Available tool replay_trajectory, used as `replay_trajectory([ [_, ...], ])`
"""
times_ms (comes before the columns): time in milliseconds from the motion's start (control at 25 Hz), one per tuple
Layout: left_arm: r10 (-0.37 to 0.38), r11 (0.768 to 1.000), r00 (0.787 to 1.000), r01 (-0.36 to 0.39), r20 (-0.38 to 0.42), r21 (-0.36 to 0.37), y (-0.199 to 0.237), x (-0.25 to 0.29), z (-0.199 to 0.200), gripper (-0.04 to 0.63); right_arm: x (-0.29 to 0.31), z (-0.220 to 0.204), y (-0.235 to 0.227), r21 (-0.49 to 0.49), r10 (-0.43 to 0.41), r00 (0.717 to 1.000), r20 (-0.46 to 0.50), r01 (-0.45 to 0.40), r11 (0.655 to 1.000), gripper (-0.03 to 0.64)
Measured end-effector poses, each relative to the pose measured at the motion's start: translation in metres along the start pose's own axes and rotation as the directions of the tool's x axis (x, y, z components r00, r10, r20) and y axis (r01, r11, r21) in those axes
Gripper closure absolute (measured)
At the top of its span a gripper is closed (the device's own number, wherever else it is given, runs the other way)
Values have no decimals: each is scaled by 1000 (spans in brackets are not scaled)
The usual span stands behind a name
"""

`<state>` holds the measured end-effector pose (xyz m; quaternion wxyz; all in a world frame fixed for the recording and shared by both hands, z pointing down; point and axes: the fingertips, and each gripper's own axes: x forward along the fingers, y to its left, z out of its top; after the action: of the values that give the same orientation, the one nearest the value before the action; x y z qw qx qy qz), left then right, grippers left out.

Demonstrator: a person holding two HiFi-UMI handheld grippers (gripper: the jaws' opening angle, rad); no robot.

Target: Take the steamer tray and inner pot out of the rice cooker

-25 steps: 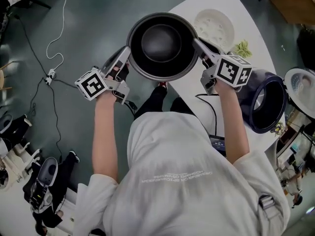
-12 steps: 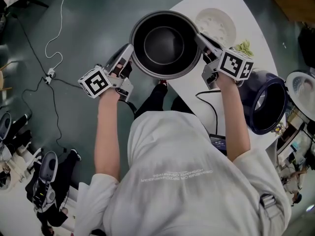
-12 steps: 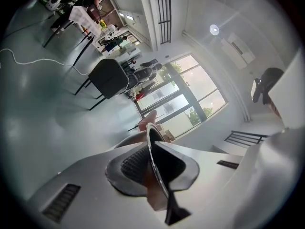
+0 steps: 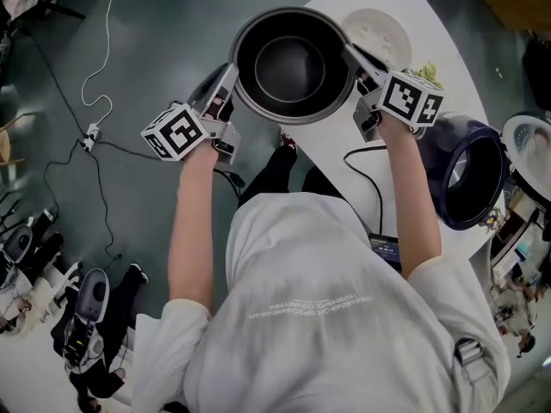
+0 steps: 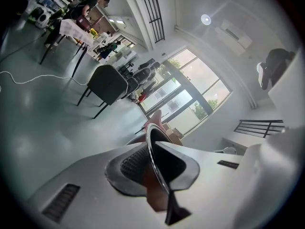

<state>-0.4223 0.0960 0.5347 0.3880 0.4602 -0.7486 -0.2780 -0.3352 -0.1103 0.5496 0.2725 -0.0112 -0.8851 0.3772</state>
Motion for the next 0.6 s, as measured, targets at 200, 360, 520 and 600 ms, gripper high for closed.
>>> replay_trajectory([
  [200,9,1000,1000,-9,0,30,-3,2,3,535,-2,4,-1,-13,-47,997,55,47,999,541],
  [360,30,996,999,-29,-13,82,-5,2,4,529,-13,12,-3,-35,-94,991,95,98,995,521],
  [520,57,982,998,-51,-30,181,-9,-1,5,479,-43,25,7,-85,-116,978,172,132,988,515],
  [600,81,967,996,-68,-40,246,-12,-4,5,448,-63,27,15,-130,-107,973,203,135,982,516],
])
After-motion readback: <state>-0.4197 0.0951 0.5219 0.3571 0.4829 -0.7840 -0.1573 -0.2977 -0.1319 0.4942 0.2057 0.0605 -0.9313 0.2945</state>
